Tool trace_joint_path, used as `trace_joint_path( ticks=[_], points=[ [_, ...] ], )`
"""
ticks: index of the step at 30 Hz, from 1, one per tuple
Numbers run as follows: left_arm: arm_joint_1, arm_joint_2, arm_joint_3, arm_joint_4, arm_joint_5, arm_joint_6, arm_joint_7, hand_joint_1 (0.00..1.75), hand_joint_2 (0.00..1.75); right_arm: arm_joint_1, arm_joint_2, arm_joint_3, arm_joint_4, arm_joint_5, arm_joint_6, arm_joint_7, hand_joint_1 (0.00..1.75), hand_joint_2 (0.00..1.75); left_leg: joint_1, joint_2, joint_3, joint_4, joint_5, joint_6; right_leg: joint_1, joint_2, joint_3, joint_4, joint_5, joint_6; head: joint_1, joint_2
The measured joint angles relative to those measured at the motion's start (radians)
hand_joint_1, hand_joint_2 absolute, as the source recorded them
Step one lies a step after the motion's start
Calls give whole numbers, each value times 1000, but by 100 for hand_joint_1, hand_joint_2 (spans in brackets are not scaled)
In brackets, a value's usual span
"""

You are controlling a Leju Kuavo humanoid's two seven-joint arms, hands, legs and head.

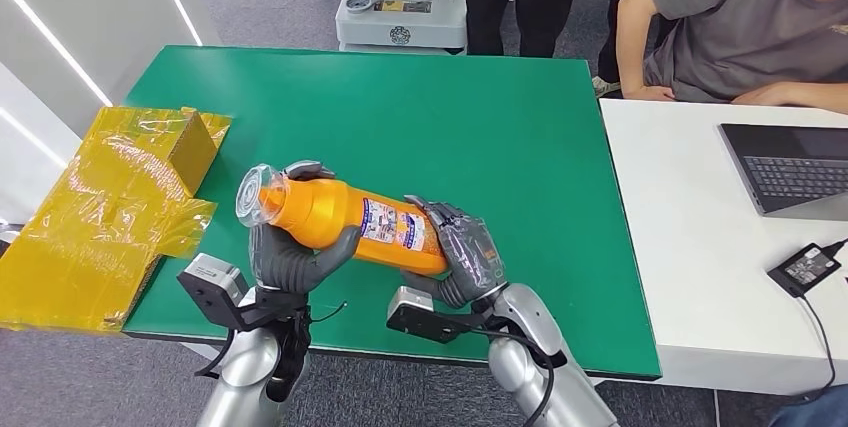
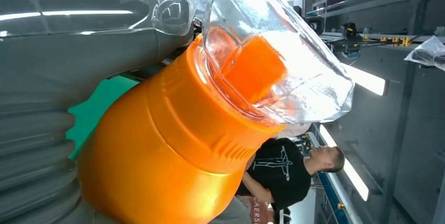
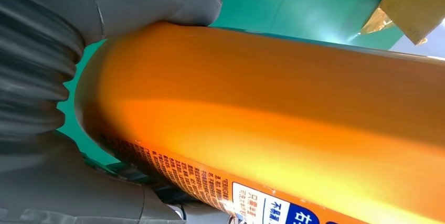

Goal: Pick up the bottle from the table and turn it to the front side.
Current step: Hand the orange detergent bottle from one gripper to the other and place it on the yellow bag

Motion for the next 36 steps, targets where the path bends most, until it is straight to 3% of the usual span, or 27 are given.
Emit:
trace_joint_path(
  ticks=[12, 13, 17, 19, 29, 36],
  points=[
    [10, 0, 0, 0, -1, -2, -6, 175, 175, 10, 0, 0, -3, 3, 9, 3, 175, 175, 0, 0, 0, 0, 0, 0, 0, 0, 0, 0, 0, 0, 0, 0],
    [11, 0, 0, 0, -1, -2, -6, 175, 175, 10, 0, 0, -2, 5, 11, 5, 164, 175, 0, 0, 0, 0, 0, 0, 0, 0, 0, 0, 0, 0, 0, 0],
    [15, 0, 0, 0, -1, -2, -7, 175, 175, 12, 0, 2, -2, 14, 13, 17, 18, 175, 0, 0, 0, 0, 0, 0, 0, 0, 0, 0, 0, 0, 0, 0],
    [16, 0, 0, 0, -2, -2, -7, 175, 175, 13, 0, 4, -2, 18, 11, 25, 0, 175, 0, 0, 0, 0, 0, 0, 0, 0, 0, 0, 0, 0, 0, 0],
    [16, 0, 0, -8, -4, 5, -7, 175, 175, 51, 0, 11, -35, -67, 4, 14, 0, 175, 0, 0, 0, 0, 0, 0, 0, 0, 0, 0, 0, 0, 0, 0],
    [16, 0, 1, -12, -7, 24, -6, 175, 175, 99, 3, 11, -163, -261, -60, -61, 0, 175, 0, 0, 0, 0, 0, 0, 0, 0, 0, 0, 0, 0, 0, 0]
  ],
)
